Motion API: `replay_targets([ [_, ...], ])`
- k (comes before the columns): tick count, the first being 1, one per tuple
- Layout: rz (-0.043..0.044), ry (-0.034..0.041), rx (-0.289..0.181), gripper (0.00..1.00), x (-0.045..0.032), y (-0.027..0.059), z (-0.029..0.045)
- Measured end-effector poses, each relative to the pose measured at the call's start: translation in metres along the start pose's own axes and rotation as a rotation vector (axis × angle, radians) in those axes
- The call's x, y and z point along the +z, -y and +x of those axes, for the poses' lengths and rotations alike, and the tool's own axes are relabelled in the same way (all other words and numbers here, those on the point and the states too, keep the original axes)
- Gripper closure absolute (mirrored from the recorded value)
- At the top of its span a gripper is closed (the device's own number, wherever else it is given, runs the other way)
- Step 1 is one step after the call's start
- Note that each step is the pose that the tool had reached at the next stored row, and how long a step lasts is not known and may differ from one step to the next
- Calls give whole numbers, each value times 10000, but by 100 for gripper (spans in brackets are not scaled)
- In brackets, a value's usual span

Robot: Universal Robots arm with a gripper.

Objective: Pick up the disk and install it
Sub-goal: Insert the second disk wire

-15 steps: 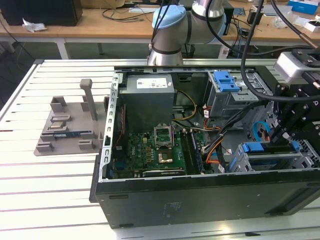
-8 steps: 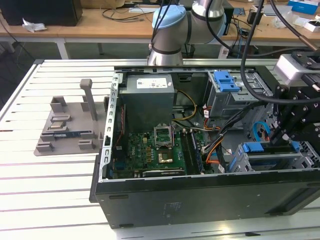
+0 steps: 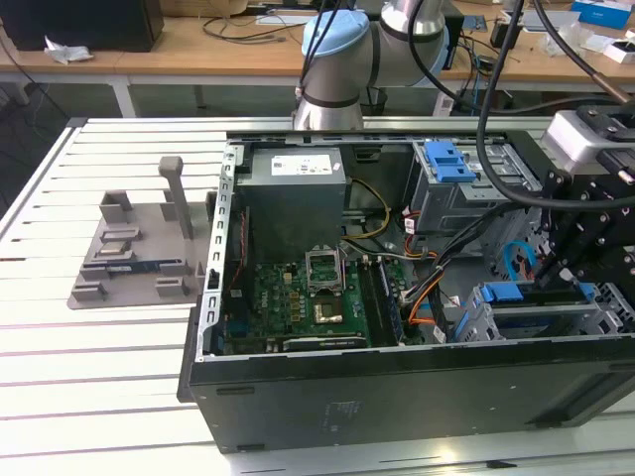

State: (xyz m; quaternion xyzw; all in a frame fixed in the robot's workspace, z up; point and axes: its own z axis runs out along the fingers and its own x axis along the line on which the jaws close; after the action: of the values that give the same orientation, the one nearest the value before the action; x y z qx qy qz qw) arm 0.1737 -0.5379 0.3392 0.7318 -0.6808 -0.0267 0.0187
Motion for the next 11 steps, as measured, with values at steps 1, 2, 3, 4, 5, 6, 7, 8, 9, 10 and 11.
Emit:
replay_targets([
  [1, 0, 0, 0, 76, 0, 0, 0],
  [2, 0, -2, 0, 76, -3, 0, 0],
  [3, 0, 9, 0, 76, -17, -1, -1],
  [4, 2, 6, 0, 76, -47, -3, 0],
  [5, 2, -3, 1, 76, -99, -6, -3],
  [6, 3, -3, 1, 76, -138, -9, -6],
  [7, 6, -4, 0, 76, -184, -11, -12],
  [8, 7, -6, 1, 76, -212, -13, -19],
  [9, 8, -3, 1, 76, -240, -13, -39],
  [10, 8, -5, 1, 76, -245, -13, -46],
  [11, 8, -4, 1, 85, -245, -13, -45],
])
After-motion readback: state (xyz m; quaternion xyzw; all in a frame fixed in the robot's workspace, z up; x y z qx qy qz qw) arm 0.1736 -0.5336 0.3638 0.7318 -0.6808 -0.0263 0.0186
